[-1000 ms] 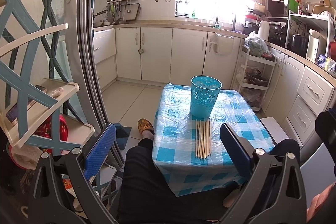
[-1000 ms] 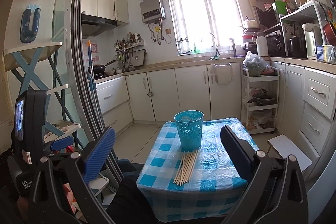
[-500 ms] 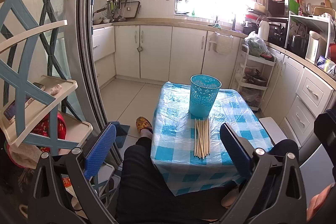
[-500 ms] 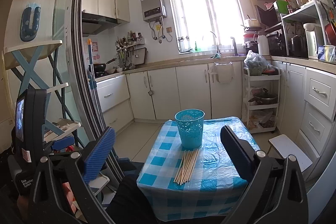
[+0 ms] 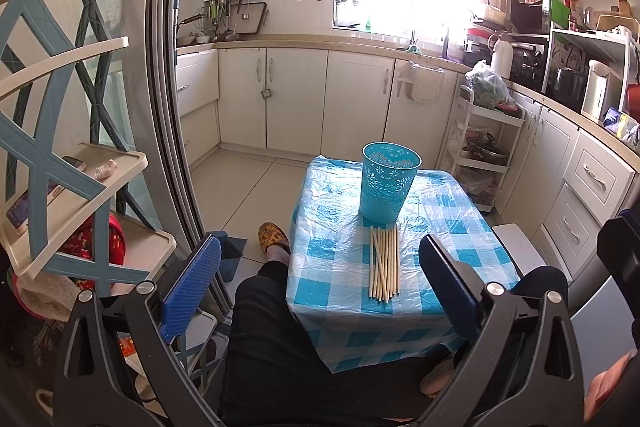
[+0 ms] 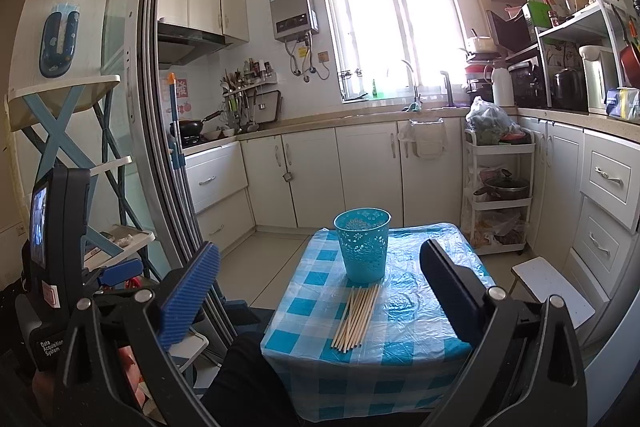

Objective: Organize utensils

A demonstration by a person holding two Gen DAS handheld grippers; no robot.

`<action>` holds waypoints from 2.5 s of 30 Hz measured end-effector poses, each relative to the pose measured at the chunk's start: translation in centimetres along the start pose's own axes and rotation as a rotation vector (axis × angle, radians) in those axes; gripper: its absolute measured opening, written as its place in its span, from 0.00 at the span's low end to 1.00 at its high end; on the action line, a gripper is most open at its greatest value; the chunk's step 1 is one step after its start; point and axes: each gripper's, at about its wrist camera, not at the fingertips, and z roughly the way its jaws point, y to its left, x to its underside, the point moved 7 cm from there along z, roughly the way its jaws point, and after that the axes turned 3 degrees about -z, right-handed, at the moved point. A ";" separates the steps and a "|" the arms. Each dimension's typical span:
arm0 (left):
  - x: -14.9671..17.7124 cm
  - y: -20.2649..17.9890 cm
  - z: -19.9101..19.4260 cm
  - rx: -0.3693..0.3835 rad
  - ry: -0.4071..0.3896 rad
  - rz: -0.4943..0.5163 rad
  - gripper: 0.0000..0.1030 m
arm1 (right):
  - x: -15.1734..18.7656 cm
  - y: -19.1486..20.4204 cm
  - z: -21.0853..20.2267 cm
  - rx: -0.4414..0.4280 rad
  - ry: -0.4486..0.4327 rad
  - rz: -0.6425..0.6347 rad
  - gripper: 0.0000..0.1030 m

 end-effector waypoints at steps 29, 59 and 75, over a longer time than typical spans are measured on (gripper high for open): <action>4.4 -0.2 19.5 -0.027 0.328 0.007 0.93 | 15.2 -10.6 25.4 0.033 0.585 0.088 0.41; 11.1 -5.7 40.7 -0.047 0.644 0.138 0.93 | 19.9 -12.7 39.1 0.016 0.699 0.118 0.27; 10.7 -6.2 42.2 -0.022 0.652 0.141 0.92 | 20.1 -11.1 39.6 0.028 0.705 -0.017 0.20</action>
